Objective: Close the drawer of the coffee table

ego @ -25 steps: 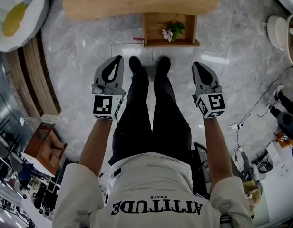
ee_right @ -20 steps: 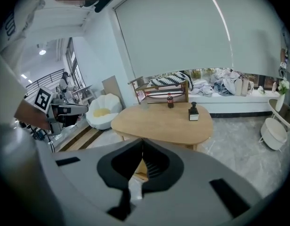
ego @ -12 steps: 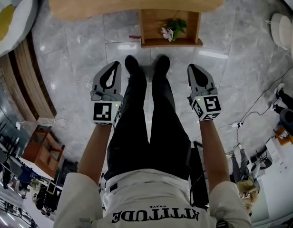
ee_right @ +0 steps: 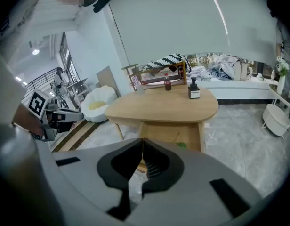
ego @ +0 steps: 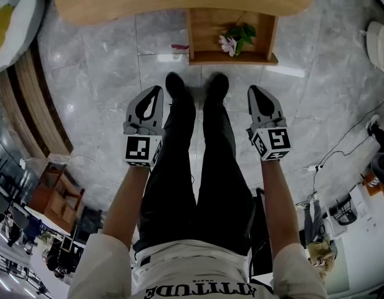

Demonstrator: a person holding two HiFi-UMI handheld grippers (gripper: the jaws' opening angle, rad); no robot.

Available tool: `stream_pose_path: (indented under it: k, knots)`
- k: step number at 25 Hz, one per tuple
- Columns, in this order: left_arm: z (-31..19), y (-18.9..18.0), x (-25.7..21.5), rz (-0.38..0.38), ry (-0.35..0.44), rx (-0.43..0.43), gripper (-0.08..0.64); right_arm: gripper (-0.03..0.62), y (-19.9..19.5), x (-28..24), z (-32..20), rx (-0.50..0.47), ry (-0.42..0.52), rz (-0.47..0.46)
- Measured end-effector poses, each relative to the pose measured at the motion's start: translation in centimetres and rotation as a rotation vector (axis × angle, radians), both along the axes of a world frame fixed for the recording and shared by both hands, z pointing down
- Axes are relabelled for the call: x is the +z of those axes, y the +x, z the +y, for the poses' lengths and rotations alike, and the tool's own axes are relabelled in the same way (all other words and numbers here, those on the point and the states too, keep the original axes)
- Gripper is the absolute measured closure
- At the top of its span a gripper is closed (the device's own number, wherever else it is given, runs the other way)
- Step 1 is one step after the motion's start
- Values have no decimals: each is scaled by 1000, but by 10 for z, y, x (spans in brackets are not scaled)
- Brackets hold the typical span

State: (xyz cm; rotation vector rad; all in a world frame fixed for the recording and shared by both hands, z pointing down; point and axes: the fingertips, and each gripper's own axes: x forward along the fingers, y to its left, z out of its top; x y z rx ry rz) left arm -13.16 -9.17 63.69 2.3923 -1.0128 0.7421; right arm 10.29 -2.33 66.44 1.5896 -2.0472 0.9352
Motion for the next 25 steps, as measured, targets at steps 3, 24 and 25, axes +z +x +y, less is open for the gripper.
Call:
stream_pose_path:
  k: [3,24,25]
  knots:
    - [0,-2,21,-5,-8,-16,537,572,1,22,-1,8,-10,4]
    - [27,33,176,8,-203,81,523,534,8,155,11,45,-93,-38]
    - [29,33,182,10,-215,75,509,534,8,160,14,47,-100,-41]
